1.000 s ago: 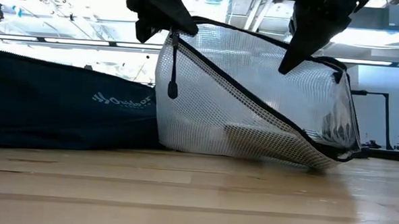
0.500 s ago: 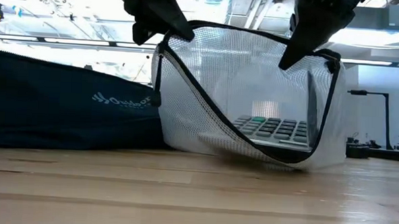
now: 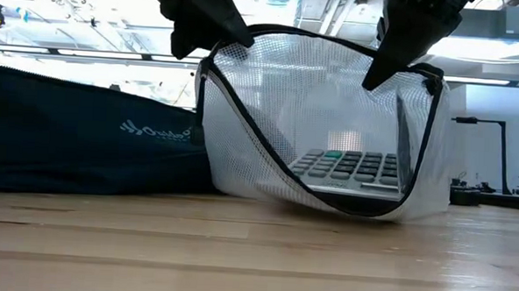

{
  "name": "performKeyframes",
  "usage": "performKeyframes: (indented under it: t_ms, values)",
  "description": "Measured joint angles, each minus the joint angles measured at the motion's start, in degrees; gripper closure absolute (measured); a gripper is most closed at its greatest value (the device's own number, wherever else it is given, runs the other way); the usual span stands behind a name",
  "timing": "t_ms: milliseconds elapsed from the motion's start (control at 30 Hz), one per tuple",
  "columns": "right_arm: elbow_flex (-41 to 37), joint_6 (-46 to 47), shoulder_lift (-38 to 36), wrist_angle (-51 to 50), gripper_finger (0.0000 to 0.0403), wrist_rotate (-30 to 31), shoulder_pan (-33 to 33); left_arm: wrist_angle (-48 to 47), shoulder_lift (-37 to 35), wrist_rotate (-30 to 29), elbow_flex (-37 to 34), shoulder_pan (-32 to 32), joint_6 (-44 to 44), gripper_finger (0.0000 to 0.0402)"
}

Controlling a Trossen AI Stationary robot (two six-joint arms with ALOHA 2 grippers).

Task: Unpack backpack
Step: Remove the transparent pack from zip bag

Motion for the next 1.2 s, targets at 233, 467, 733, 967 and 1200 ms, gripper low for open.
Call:
performKeyframes:
  t_ms: [233, 467, 733, 967, 1200]
  values:
    - [0.0, 0.0, 0.0, 0.0, 0.0403, 0.0, 0.0, -1.7, 0.0, -0.6, 0.0, 0.9, -2.2, 0.0241]
    - [0.0, 1.4, 0.0, -1.1, 0.0403, 0.1, -0.1, -12.0, -2.9, -1.8, 0.0, 1.0, -3.9, 0.0245]
    - [0.0, 3.4, 0.0, -3.2, 0.0403, 0.1, -0.1, -12.8, -13.1, -9.0, 0.0, -0.3, -3.2, 0.0266]
    - [0.0, 4.2, 0.0, -3.3, 0.0403, 1.0, -0.4, -8.6, -14.5, -9.6, 0.0, -2.3, 0.3, 0.0267]
    - [0.0, 8.3, 0.0, -3.7, 0.0403, 4.4, -2.5, -2.3, -9.4, -2.6, 0.0, -4.7, 2.7, 0.0267]
